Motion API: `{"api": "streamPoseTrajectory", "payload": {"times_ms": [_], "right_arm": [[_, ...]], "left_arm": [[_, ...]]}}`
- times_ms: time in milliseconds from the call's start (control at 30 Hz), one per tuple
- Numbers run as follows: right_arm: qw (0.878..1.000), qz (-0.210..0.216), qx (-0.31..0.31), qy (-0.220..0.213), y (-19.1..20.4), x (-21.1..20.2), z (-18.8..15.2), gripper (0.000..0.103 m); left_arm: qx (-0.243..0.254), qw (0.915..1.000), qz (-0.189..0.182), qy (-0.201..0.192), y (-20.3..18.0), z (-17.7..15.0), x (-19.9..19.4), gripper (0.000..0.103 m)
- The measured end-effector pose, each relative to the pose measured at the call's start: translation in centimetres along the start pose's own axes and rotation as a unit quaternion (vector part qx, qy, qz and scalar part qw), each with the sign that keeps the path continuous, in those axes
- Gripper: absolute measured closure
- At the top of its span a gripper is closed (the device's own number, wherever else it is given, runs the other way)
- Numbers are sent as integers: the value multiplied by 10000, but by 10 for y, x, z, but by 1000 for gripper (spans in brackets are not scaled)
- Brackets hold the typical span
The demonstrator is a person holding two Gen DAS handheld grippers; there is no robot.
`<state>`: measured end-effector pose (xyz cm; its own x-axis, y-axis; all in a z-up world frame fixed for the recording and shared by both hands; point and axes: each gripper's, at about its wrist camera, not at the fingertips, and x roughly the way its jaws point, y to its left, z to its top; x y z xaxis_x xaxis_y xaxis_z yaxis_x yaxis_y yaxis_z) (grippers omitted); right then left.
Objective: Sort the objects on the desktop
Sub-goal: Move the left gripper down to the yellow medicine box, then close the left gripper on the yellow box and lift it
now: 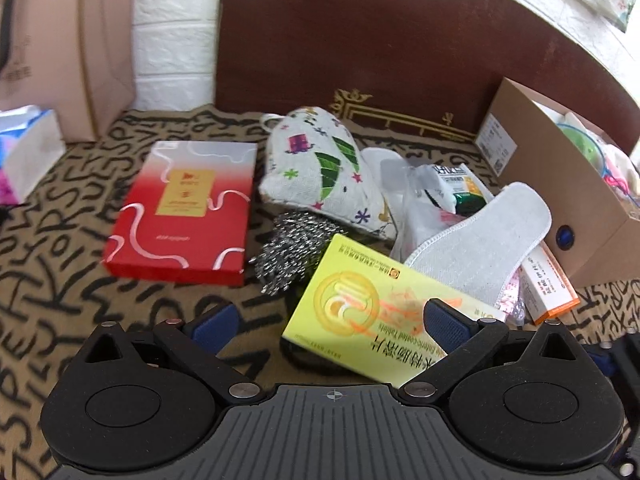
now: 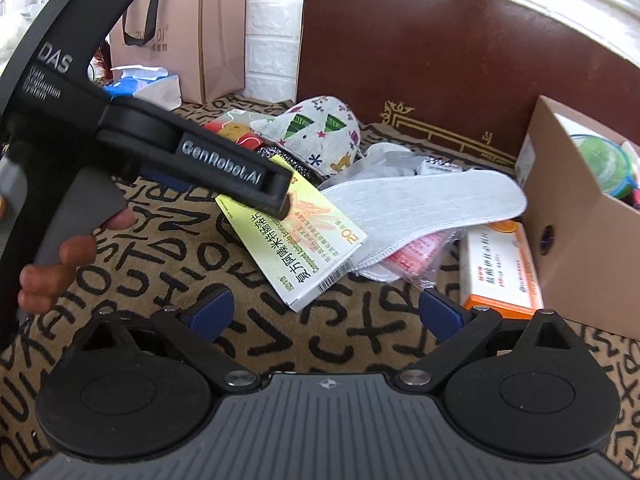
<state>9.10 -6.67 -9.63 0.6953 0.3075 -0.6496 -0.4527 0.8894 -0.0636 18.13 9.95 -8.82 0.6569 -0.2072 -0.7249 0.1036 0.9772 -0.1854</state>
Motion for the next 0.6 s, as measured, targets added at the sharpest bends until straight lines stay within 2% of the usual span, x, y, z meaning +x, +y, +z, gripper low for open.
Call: {"api": "streamPoseTrajectory", "payload": {"times_ms": [133, 300, 367, 433, 567, 600], "right_arm": [[10000, 19, -2, 66, 1, 13, 3, 12], [9999, 62, 17, 110, -2, 24, 6, 18], [9999, 103, -18, 95, -2, 27, 6, 24], [9997, 218, 23, 136, -4, 29, 5, 38], [9993, 286, 173, 172, -10, 29, 1, 38], [9992, 282, 207, 168, -12, 27, 0, 38]], "left_arm": [[49, 9990, -412, 162, 1, 3, 10, 3], [-192, 9975, -618, 283, 9, 8, 19, 4], [-203, 9958, -822, 346, 9, 10, 20, 11], [-47, 9945, -939, 468, 4, 10, 18, 13], [222, 9937, -920, 601, -8, 7, 17, 13], [219, 9935, -925, 628, -10, 6, 18, 10]]}}
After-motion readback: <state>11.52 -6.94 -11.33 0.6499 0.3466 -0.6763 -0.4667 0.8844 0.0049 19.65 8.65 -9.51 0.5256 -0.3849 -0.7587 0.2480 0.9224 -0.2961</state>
